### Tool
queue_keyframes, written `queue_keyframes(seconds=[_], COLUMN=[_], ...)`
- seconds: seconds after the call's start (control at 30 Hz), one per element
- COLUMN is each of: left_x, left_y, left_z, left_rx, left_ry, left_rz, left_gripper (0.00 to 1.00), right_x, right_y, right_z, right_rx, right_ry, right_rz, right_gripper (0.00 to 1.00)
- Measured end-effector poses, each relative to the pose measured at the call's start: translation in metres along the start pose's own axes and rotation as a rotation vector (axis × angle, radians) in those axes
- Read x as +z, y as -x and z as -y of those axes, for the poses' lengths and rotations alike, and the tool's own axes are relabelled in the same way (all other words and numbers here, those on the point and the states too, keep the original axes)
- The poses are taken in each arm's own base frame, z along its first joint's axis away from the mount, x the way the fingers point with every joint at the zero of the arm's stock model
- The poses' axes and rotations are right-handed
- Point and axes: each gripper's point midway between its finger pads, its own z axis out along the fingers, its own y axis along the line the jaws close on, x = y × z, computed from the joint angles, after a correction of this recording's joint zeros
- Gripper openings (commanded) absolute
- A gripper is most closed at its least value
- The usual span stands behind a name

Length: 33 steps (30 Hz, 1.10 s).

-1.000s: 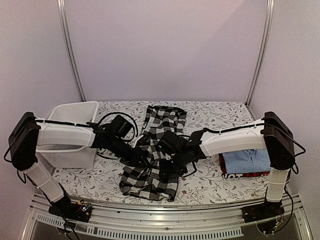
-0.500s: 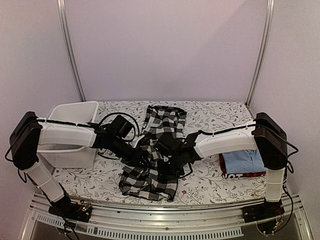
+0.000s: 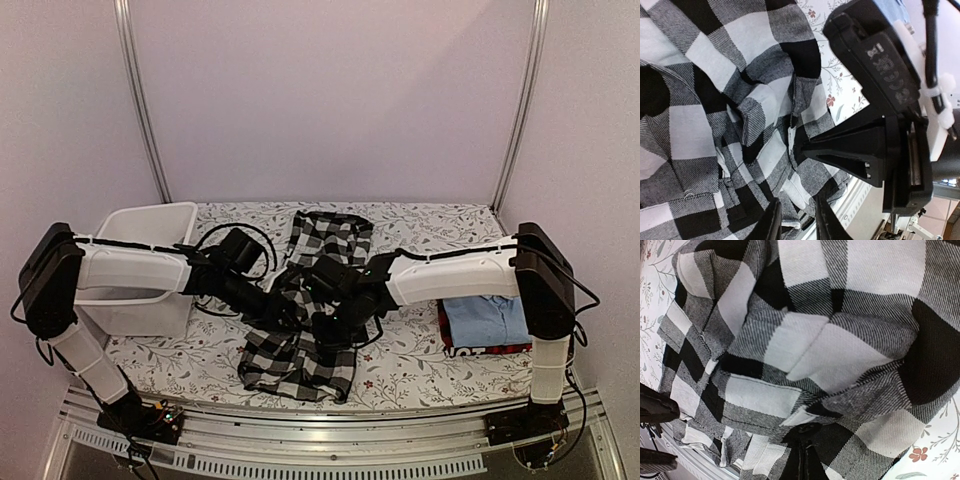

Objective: Fold and stack the long sleeve shirts
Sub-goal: Adjust the sleeve of the rectangle-folded shirt.

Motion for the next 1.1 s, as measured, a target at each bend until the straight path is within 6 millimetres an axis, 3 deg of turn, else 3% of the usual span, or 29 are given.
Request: queue_keyframes(seconds=[0.13, 0.23, 0.37, 0.6, 0.83, 1.1], left_x=[-0.001, -0.001, -0.001, -0.001, 0.0, 0.001], left_y=[0.001, 0.001, 0.001, 0.002, -0.001, -0.001], left_z=[-0.002, -0.002, -0.002, -0.001, -0.003, -0.002], left_rx=[-0.003, -0.005, -0.003, 0.0, -0.002, -0.003], left_ry=[0.0, 0.0, -0.003, -0.006, -0.006, -0.01], left_rz=[0.004, 0.004, 0.005, 0.008, 0.004, 0.002], left_gripper=[0.24, 0.24, 0.24, 0.24, 0.24, 0.24], right_x=[0.0, -0.001, -0.002, 0.01, 0.01, 0.012], right_y=[-0.005, -0.009, -0.009, -0.007, 0.011, 0.018], right_z=[0.007, 0.011, 0.012, 0.021, 0.015, 0.011], right_rx=[-0.001, 0.0, 0.006, 0.041, 0.073, 0.08], right_ry=[-0.028, -0.047, -0.046, -0.024, 0.018, 0.025], right_rz=[-0.022, -0.037, -0.033, -0.009, 0.049, 0.073], right_gripper=[0.02, 0.3, 0.47, 0.52, 0.5, 0.38])
